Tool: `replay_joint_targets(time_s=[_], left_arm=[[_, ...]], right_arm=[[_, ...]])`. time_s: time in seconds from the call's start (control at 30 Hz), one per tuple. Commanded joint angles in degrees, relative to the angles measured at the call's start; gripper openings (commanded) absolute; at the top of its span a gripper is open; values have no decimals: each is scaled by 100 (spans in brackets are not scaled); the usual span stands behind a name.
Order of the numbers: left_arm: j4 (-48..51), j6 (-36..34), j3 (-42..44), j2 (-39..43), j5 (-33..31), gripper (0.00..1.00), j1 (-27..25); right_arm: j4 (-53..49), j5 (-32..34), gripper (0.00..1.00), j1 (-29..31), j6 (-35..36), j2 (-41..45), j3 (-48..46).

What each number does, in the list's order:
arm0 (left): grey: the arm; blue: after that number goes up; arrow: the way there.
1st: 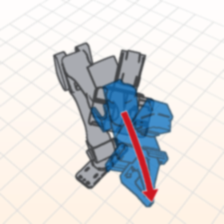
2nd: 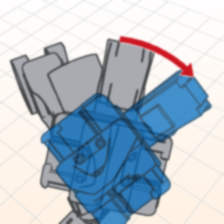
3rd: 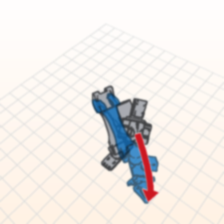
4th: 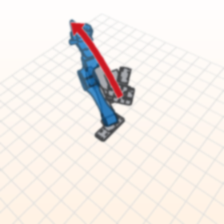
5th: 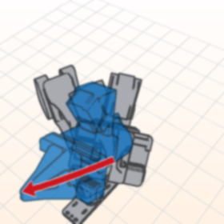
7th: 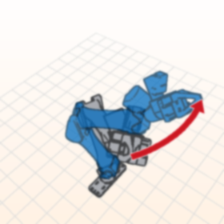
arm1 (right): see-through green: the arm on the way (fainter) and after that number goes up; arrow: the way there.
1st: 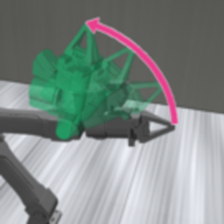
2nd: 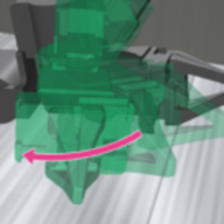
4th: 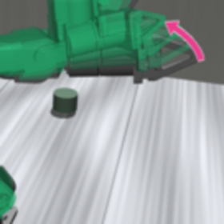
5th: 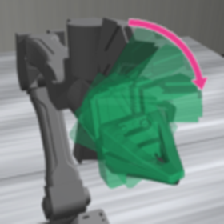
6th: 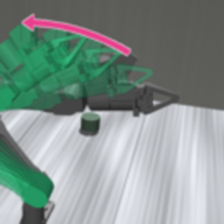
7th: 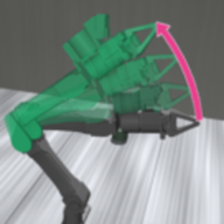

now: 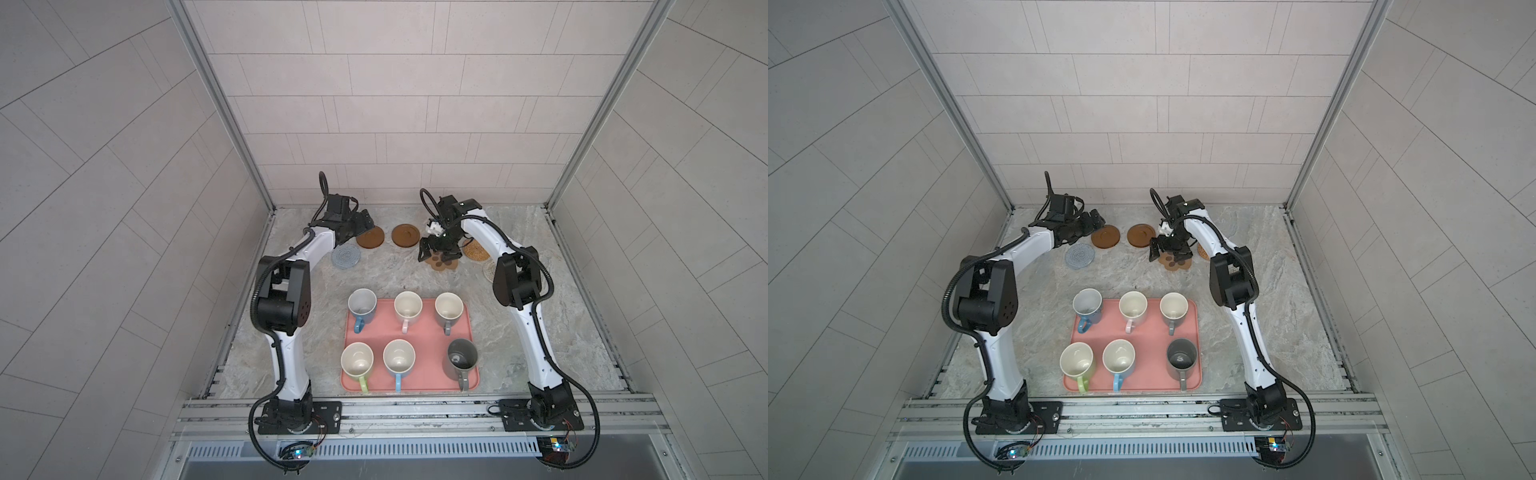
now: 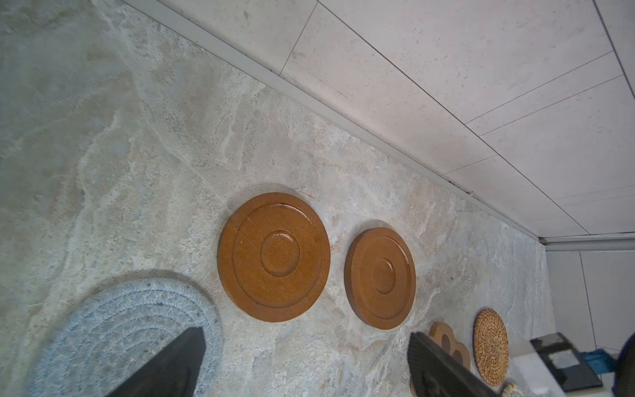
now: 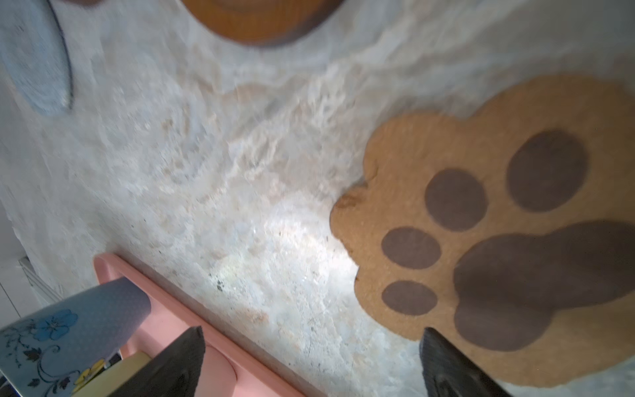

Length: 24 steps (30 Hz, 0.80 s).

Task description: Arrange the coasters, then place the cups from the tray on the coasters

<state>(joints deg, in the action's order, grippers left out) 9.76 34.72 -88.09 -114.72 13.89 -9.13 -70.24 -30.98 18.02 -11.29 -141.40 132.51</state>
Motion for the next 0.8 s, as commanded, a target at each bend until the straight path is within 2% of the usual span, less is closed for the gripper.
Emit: replay_joint_targets(time_s=[0.0,0.43,0.77], left_arm=[[-114,114,-142,-24,13,100,25],[-114,132,-155,-77,39,100,25],[-77,162,-243,-141,53,100,23]], right_arm=[[-421,8,100,123,287,544,-173],[-368,-134,99,340,322,511,-607],[-258,23,98,334,224,371,-630]])
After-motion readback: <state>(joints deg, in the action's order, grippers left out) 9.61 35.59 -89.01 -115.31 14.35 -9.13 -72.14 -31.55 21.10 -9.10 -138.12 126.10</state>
